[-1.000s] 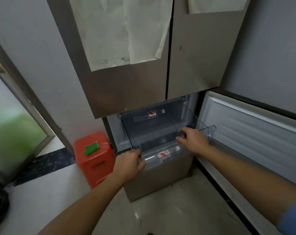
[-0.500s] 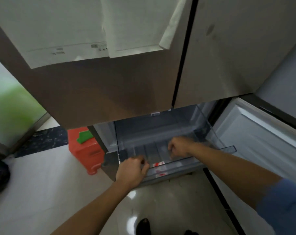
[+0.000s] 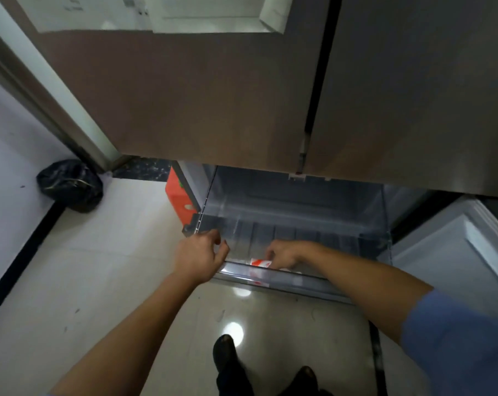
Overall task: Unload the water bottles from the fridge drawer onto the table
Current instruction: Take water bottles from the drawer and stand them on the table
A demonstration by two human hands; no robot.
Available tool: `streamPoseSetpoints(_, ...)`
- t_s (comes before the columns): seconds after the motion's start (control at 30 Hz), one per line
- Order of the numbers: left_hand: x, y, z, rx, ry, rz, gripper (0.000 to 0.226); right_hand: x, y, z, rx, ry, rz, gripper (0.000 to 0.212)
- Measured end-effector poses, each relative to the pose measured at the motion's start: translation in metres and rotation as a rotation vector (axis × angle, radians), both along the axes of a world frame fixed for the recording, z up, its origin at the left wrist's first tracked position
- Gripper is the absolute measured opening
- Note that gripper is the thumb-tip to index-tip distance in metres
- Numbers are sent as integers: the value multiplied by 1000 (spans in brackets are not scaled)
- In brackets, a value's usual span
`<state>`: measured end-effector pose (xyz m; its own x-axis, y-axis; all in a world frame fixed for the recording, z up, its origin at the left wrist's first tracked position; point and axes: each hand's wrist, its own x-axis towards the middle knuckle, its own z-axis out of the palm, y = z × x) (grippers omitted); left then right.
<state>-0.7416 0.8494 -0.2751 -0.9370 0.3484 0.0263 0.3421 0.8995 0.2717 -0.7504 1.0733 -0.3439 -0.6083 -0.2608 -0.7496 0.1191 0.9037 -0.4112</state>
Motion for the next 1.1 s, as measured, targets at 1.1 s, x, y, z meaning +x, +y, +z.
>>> streamPoseSetpoints(1.1, -94, 161, -24, -376, -13, -560, 31, 115, 139, 65, 153, 885, -1128, 25)
